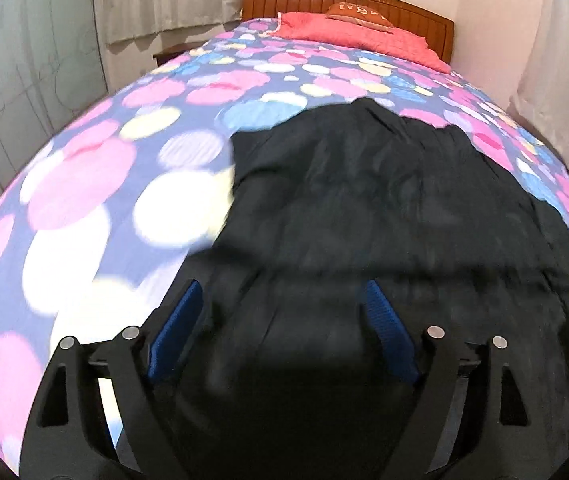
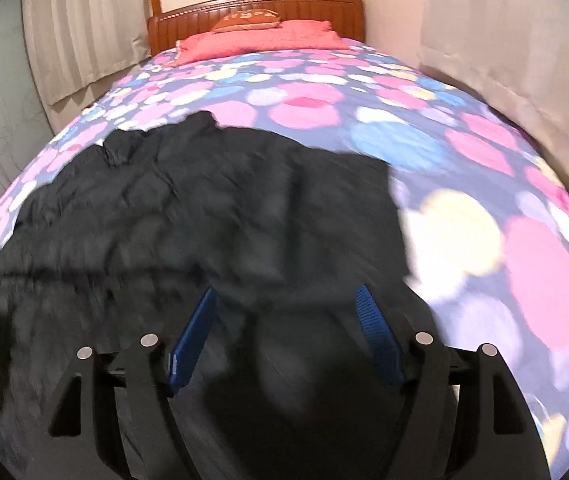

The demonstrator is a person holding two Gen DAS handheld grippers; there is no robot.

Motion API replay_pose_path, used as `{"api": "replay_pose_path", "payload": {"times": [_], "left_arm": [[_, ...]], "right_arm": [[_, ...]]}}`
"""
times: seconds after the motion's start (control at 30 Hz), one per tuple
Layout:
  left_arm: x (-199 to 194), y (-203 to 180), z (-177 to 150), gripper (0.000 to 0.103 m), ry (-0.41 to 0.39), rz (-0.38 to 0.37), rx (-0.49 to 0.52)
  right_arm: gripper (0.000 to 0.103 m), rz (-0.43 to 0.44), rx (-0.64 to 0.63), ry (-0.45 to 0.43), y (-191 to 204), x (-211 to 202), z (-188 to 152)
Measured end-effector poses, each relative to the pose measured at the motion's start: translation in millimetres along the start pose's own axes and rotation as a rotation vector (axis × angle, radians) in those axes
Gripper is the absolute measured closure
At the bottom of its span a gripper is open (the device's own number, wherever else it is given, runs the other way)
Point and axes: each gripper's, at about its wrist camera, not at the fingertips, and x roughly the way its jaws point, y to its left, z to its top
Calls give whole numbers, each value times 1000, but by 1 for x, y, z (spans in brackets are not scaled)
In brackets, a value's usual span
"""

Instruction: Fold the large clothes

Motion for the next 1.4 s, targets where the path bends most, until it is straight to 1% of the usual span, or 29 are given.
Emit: {"api": "replay_pose_path", "payload": {"times": [0.13, 0.17, 0.27, 0.33, 0.43, 0.5, 0.53, 0.57, 0.6, 0.77, 0.93, 1.0, 1.03, 1.07, 1.1, 1.13, 1.17, 1.23, 1.27, 1.33, 1.37, 1.4], "left_arm": [[-30, 33, -43, 19, 28, -16, -67], [-39, 44, -57, 19, 40, -18, -91], [-57, 65, -86, 19, 56, -5, -147], [-70, 80, -107, 19, 70, -11, -198], [-81, 93, -132, 18, 110, -38, -249], [-87, 99, -149, 17, 125, -82, -285], [-90, 100, -155, 16, 120, -96, -295], [-94, 100, -160, 13, 114, -105, -296], [-95, 101, -164, 12, 112, -111, -294], [-103, 94, -179, 11, 117, -162, -292], [-105, 88, -186, 11, 104, -174, -312], [-104, 87, -187, 11, 99, -192, -329], [-105, 86, -187, 12, 95, -205, -337], [-105, 84, -188, 18, 95, -211, -341], [-104, 83, -189, 20, 95, -203, -341], [-104, 82, -189, 21, 95, -194, -337], [-104, 81, -189, 22, 93, -187, -332], [-104, 82, -190, 26, 90, -182, -337], [-104, 82, -190, 30, 89, -180, -342], [-105, 84, -191, 39, 85, -176, -352], [-105, 85, -191, 47, 84, -178, -354], [-105, 85, -191, 53, 84, -177, -354]], "right_arm": [[31, -34, 44, 36, -40, -27, -38], [31, -39, 54, 50, -48, -32, -48], [31, -61, 88, 88, -77, -50, -86], [31, -69, 105, 107, -90, -57, -104], [31, -39, 157, 134, -107, -67, -132], [31, -14, 194, 142, -114, -72, -145], [31, -1, 207, 143, -115, -74, -151], [31, 9, 215, 144, -116, -76, -156], [30, 18, 221, 146, -117, -77, -161], [24, 41, 245, 148, -116, -81, -180], [24, 80, 298, 142, -120, -85, -190], [32, 93, 292, 144, -117, -87, -191], [39, 101, 294, 142, -115, -88, -192], [46, 101, 296, 135, -113, -90, -193], [51, 108, 293, 132, -111, -90, -193], [64, 133, 290, 131, -108, -91, -192], [64, 141, 294, 134, -105, -90, -192], [64, 128, 284, 128, -102, -91, -193], [65, 126, 284, 124, -102, -91, -194], [67, 132, 295, 119, -102, -92, -195], [69, 134, 295, 118, -102, -92, -195], [71, 138, 294, 116, -101, -93, -194]]}}
